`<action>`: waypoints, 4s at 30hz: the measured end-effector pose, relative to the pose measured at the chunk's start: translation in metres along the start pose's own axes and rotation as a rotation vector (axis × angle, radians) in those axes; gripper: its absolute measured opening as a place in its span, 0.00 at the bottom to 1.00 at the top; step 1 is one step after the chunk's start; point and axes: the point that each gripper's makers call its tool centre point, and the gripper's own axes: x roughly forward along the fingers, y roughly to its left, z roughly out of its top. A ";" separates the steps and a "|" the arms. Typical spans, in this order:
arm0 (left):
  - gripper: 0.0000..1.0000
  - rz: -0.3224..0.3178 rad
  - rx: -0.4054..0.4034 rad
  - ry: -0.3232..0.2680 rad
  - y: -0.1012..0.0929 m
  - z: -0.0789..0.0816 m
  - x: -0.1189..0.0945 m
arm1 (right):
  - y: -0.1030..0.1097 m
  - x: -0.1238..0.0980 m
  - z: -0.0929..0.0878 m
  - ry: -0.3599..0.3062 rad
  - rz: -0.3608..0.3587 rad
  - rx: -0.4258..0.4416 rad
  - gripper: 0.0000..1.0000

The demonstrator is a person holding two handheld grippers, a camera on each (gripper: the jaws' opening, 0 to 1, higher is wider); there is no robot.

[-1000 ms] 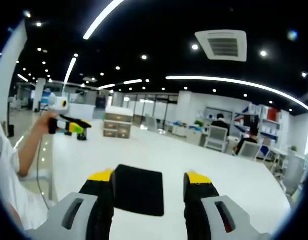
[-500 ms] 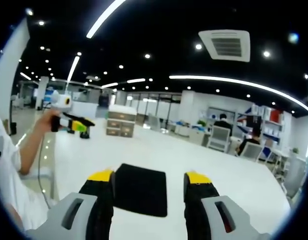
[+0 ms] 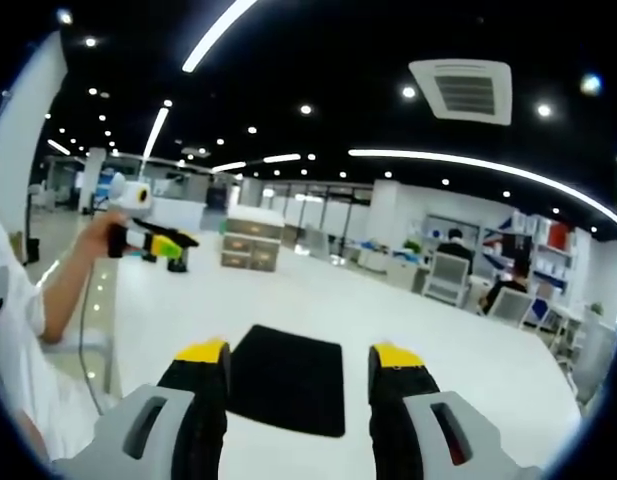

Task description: Arrange the mouse and mouse pad neatly on the desk surface

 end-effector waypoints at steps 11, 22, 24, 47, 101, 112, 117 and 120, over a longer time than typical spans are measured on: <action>0.45 -0.002 0.001 0.004 0.001 -0.001 0.000 | 0.015 0.012 -0.005 0.023 0.037 -0.009 0.54; 0.45 -0.002 0.002 0.003 0.000 -0.001 -0.001 | 0.027 0.022 -0.012 0.050 0.074 -0.015 0.54; 0.45 -0.003 0.004 0.009 0.001 -0.002 0.000 | 0.029 0.025 -0.014 0.058 0.079 -0.012 0.54; 0.45 -0.015 0.012 0.036 -0.003 -0.008 0.003 | 0.062 0.060 -0.049 0.164 0.182 -0.002 0.54; 0.46 -0.024 0.023 0.040 -0.005 -0.007 0.002 | 0.108 0.111 -0.146 0.389 0.361 0.068 0.50; 0.46 -0.026 0.023 0.040 -0.006 -0.007 0.002 | 0.105 0.116 -0.148 0.365 0.338 0.052 0.46; 0.46 -0.026 0.023 0.042 -0.006 -0.008 0.002 | 0.104 0.115 -0.147 0.361 0.335 0.058 0.44; 0.46 -0.026 0.022 0.039 -0.007 -0.007 0.002 | 0.104 0.114 -0.147 0.359 0.336 0.057 0.44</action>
